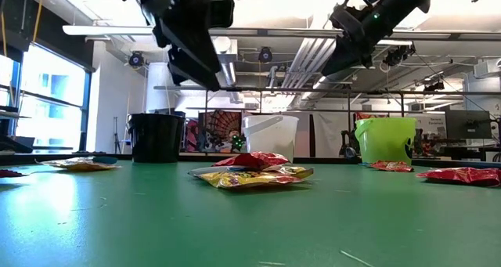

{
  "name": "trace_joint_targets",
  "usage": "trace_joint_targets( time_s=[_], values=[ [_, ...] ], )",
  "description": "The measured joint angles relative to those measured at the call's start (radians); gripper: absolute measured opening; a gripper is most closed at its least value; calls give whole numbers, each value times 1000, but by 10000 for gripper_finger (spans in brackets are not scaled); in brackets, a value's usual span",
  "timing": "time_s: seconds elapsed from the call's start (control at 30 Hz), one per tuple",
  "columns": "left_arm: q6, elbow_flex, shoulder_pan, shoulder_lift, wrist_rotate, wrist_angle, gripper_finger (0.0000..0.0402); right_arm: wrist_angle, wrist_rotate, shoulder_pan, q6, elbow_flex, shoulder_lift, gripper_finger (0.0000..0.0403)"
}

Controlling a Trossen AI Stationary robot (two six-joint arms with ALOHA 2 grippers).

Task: Sort candy by brand, put in halloween buckets
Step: Put the red candy into the green bucket

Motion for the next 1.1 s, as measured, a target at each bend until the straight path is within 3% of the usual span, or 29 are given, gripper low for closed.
trace_joint_targets(
  time_s=[0.33, 1.1],
  values=[
    [-68, 0, -9, 77, -28, 49, 185, 0, -6, 0, -8, 0, 0, 0],
    [-52, 0, -9, 142, -50, 122, 186, 0, -15, 1, -6, 0, 1, 0]
  ],
)
